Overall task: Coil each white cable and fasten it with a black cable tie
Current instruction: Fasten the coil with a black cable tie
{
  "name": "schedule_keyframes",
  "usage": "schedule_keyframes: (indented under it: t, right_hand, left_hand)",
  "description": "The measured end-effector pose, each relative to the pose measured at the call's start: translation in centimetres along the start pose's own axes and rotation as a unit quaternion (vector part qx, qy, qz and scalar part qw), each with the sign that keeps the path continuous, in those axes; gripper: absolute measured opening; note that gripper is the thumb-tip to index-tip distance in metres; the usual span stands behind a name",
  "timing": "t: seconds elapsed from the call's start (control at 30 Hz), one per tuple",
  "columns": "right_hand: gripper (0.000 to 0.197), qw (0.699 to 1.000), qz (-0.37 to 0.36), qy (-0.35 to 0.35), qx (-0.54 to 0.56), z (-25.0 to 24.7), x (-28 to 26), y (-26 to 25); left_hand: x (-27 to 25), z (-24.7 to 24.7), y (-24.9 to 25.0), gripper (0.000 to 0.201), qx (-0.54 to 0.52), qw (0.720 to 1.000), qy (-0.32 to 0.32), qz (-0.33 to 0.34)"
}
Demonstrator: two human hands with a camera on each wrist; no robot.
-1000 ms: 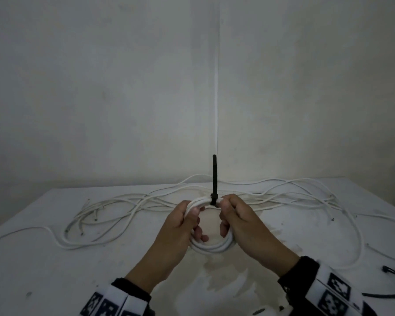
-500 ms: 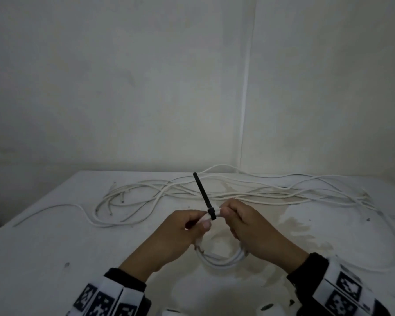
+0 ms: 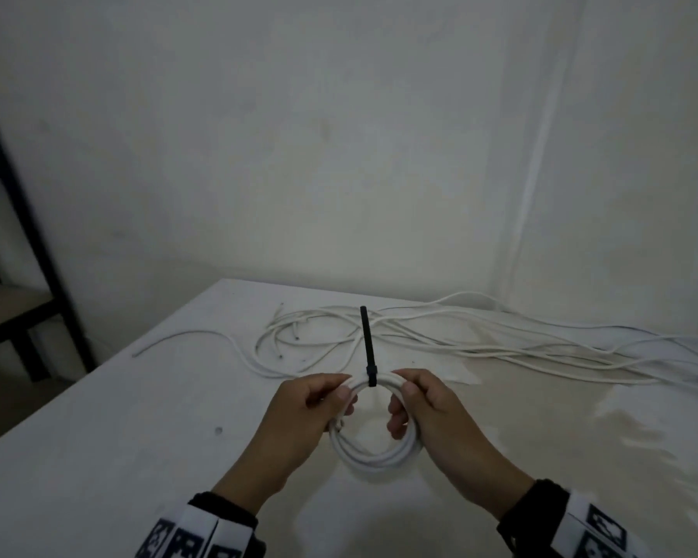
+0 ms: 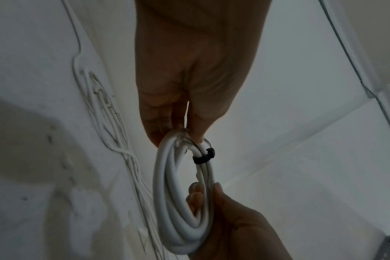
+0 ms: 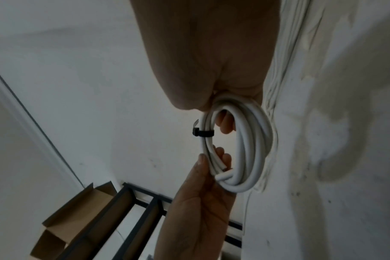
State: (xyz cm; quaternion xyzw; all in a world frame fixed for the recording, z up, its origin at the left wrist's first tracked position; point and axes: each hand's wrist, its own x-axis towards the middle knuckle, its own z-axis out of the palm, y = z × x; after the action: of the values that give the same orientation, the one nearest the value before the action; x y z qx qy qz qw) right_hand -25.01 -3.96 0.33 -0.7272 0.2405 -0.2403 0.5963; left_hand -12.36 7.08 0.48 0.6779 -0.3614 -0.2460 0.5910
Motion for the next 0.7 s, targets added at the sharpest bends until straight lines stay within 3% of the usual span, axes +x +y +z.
schedule_keyframes:
  t: [0.17, 0.33, 0.7]
  right_hand:
    - [0.028, 0.993, 0.053, -0.084, -0.066, 4.1, 1.0, 0.7]
    - [0.05, 0.971, 0.076, -0.176, -0.145, 7.4, 2.0, 0.2]
    - [0.052, 0.948, 0.093, -0.183, -0.244, 7.0, 4.4, 1.6]
  left_hand:
    - [-0.3, -4.1, -2.2, 0.023, 0.067, 0.998, 0.017, -0.009]
    - [0.0, -8.5, -4.2, 0.025, 0.123, 0.992, 0.032, -0.027]
    - [3.9, -18.5, -7.9, 0.02, 0.257, 0.957, 0.099, -0.096]
